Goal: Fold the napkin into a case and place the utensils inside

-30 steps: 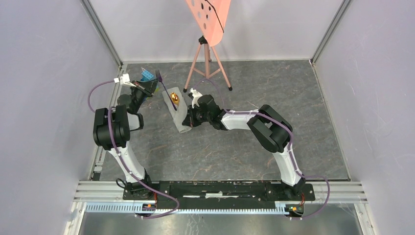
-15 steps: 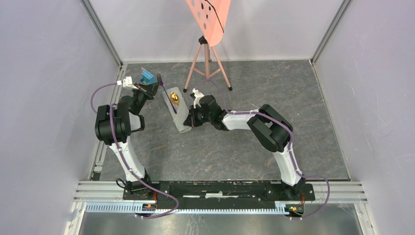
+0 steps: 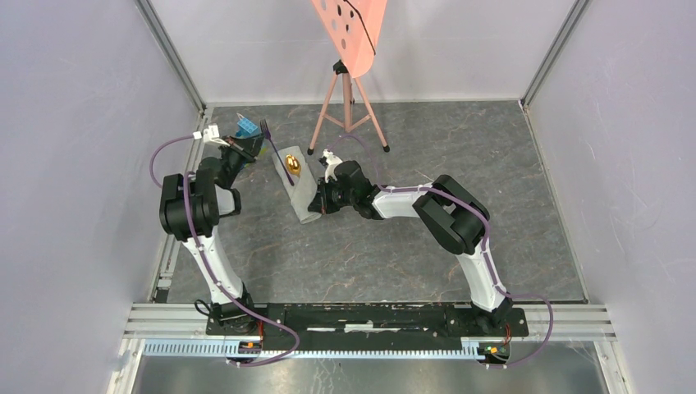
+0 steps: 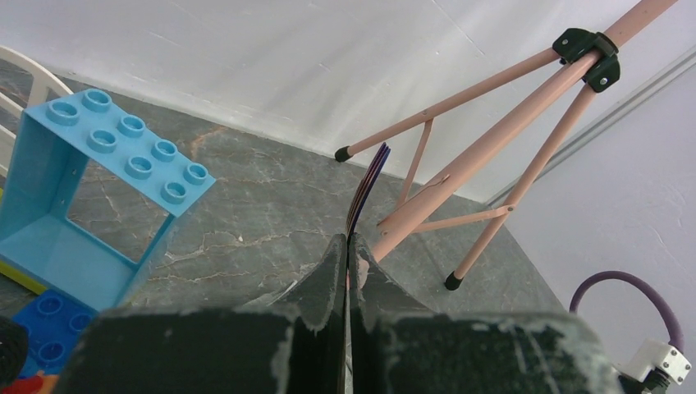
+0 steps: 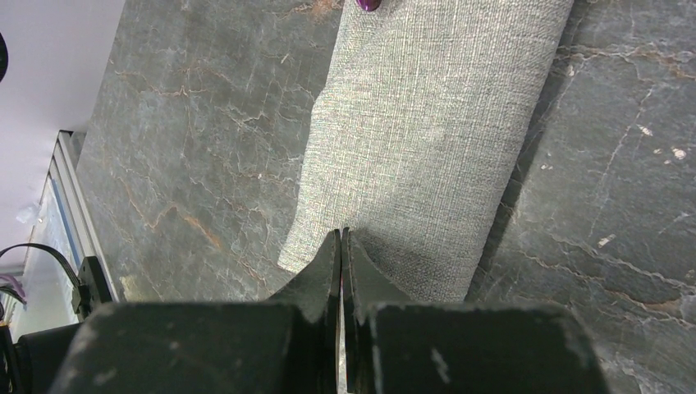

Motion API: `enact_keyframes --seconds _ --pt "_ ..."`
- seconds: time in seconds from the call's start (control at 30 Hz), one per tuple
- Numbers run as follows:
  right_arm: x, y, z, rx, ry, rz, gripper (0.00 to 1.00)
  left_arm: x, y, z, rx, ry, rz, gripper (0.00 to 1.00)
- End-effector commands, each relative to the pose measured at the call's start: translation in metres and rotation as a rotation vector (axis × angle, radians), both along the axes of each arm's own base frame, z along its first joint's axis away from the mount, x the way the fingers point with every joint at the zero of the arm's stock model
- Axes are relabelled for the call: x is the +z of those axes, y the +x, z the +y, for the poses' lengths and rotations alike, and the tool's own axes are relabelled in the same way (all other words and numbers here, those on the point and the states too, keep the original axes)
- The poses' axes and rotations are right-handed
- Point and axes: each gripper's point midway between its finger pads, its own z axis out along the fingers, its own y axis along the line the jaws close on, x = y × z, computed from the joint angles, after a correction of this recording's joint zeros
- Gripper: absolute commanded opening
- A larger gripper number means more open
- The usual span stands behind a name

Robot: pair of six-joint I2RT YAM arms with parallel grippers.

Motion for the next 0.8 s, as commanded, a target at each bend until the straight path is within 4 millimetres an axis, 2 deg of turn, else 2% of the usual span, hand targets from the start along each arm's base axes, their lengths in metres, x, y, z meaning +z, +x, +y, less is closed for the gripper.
enact_keyframes --seconds 0.0,0.53,0.77 --pt "0.0032 0.0008 0.0041 0.006 0.035 -0.011 0.00 0.0105 -0.0007 0.0030 0.026 0.031 -0.058 0.02" --pt "0.0100 0.0006 0.0035 -0.002 0.047 -0.018 0.00 0.0050 0.0024 -0.0047 0.013 0.049 0.006 0.02" --pt "0.0098 0.0008 0.0038 -0.003 0.047 -0.017 0.00 0.0037 -0.0022 -0.0065 0.020 0.058 0.022 0.02"
